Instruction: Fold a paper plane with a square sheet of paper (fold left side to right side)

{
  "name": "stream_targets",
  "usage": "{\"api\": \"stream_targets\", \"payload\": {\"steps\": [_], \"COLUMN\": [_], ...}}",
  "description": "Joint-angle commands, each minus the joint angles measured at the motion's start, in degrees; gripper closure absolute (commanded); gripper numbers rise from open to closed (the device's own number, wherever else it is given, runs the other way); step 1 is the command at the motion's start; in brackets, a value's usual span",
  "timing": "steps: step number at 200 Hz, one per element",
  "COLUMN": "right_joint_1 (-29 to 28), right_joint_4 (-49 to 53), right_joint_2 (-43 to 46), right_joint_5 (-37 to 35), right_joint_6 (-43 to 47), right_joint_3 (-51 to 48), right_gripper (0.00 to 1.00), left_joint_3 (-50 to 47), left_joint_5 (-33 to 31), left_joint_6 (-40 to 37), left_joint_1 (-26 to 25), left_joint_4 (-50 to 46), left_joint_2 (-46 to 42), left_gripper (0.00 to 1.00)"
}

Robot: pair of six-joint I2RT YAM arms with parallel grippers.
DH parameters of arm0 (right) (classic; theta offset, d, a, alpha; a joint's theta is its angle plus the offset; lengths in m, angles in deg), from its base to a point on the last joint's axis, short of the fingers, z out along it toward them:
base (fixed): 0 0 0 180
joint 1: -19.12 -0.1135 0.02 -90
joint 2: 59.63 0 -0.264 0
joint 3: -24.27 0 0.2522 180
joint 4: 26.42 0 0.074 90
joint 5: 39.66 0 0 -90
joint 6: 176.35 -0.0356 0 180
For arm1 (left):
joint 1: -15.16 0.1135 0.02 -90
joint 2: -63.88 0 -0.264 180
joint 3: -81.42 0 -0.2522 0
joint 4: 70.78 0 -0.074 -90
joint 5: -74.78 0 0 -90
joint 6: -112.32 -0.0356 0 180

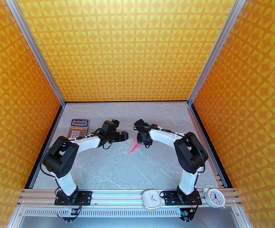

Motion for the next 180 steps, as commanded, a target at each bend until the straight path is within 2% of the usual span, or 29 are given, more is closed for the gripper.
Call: {"api": "stream_targets", "payload": {"steps": [1,26,42,58,111,180], "right_joint_1": [1.4,2.9,3.8,4.3,5.1,5.4], "right_joint_4": [-9.0,-14.1,-17.2,-20.0,-22.4,-22.5], "right_joint_2": [3.5,5.0,5.4,5.7,5.3,5.1], "right_joint_5": [3.5,6.2,8.6,10.0,11.7,12.4], "right_joint_6": [-0.1,-0.3,-0.3,-0.2,-0.1,-0.5], "right_joint_3": [-4.5,-8.3,-10.3,-12.0,-13.5,-13.6], "right_gripper": [0.75,0.75,0.76,0.81,0.86,0.87], "left_joint_3": [2.5,3.7,4.3,4.9,6.2,8.1], "left_joint_5": [2.0,2.1,2.6,2.6,3.0,2.9], "left_joint_6": [-3.6,-4.3,-5.0,-6.6,-8.7,-10.3], "left_joint_1": [-1.5,-2.7,-3.4,-4.3,-5.7,-7.9], "left_joint_4": [0.4,0.7,0.8,0.1,-0.5,-2.6], "left_joint_2": [1.8,3.5,4.4,5.1,7.1,9.4], "left_gripper": [0.25,0.36,0.37,0.38,0.4,0.41]}}
